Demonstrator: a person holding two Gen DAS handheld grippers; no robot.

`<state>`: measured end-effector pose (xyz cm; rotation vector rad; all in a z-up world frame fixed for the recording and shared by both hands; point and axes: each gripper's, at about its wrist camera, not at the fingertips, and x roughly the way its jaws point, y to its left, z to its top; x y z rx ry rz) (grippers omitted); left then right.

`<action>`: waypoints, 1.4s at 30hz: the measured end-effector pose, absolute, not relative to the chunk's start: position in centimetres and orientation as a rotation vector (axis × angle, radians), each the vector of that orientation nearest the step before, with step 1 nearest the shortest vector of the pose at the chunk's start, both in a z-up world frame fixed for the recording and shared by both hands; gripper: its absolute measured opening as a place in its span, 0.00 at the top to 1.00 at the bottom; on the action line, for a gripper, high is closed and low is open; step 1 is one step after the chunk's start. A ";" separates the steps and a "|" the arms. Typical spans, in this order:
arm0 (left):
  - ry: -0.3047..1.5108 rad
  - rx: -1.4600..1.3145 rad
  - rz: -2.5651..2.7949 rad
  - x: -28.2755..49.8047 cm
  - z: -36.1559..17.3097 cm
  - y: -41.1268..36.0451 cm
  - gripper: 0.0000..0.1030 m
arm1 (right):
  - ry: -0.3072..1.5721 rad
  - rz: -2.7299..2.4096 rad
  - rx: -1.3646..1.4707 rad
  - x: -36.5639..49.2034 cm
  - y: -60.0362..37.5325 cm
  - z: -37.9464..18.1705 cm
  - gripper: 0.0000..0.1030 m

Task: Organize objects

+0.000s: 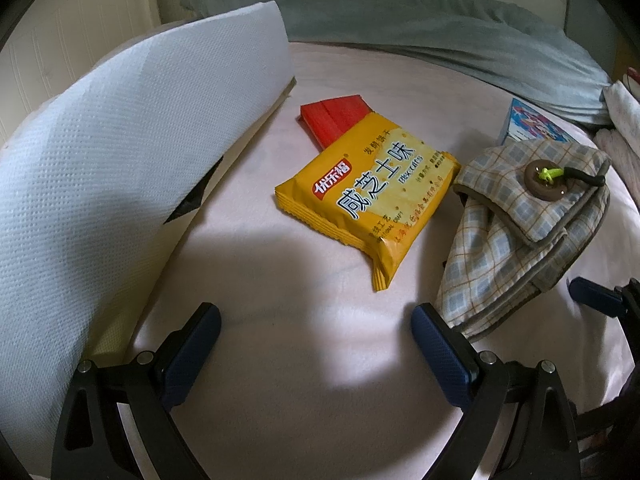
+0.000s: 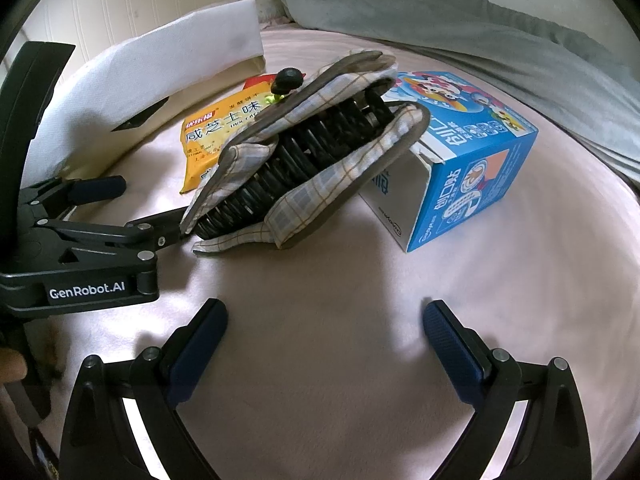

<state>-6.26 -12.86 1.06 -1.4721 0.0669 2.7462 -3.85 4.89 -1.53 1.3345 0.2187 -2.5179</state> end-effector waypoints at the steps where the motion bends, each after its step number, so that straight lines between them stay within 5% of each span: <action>1: 0.077 -1.466 2.742 -6.3 1.0 -13.1 0.05 | 0.217 -2.517 1.334 -3.8 5.0 -1.5 0.05; 21: 0.082 -1.544 2.714 -5.8 0.6 -14.4 0.01 | 0.183 -2.502 1.478 -3.8 6.6 -1.1 0.05; 24: 0.069 -1.691 2.621 -6.4 1.2 -14.5 0.08 | 0.135 -2.470 1.520 -4.0 7.3 -0.7 0.06; 26: 0.068 -1.643 2.621 -5.9 2.6 -14.6 0.47 | 0.033 -2.477 1.522 -3.9 8.5 0.0 0.17; 28: 0.069 -1.567 2.652 -5.2 4.8 -14.7 0.48 | -0.107 -2.447 1.519 -4.1 9.9 1.1 0.45; 29: 0.045 -1.499 2.663 -4.6 6.4 -14.8 0.48 | -0.230 -2.426 1.514 -4.4 11.0 2.1 0.47; 33: 0.060 -1.257 2.749 -2.6 11.8 -15.2 0.46 | -0.413 -2.552 1.417 -3.3 13.1 8.2 0.46; 37: 0.018 -1.155 2.735 -3.6 14.7 -14.0 0.46 | -0.588 -2.642 1.389 -2.6 13.0 14.0 0.23; 42: 0.068 -1.181 2.766 -6.2 14.5 -13.3 0.46 | -0.912 -2.568 1.621 -8.4 10.2 14.8 0.23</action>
